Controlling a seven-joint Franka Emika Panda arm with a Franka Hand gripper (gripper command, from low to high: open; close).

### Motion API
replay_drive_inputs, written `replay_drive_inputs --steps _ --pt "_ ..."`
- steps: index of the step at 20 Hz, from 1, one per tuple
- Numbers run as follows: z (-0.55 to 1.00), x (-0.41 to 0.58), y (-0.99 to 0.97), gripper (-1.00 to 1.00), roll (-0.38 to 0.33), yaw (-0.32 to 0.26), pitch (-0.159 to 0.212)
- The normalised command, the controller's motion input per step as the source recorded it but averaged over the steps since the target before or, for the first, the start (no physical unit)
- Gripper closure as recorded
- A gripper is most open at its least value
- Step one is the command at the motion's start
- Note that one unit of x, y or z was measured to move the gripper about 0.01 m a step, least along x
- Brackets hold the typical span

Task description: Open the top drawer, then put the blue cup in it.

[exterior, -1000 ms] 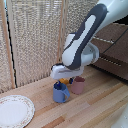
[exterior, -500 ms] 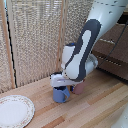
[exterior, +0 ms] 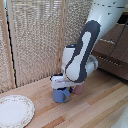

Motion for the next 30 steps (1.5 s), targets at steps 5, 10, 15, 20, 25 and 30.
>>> replay_drive_inputs --steps 5,10,15,20,25,30 --pt "0.34 0.031 0.0 1.0 0.0 0.0 0.022" --pt "0.83 0.293 0.0 1.0 0.0 -0.069 0.107" --pt "1.0 0.567 0.0 1.0 -0.013 -0.104 0.092" --pt "0.99 0.779 0.08 1.0 -0.034 -0.07 0.103" --pt "0.97 0.946 0.08 1.0 -0.037 -0.015 0.111" --pt "0.99 0.918 0.01 1.0 -0.057 -0.039 0.09"
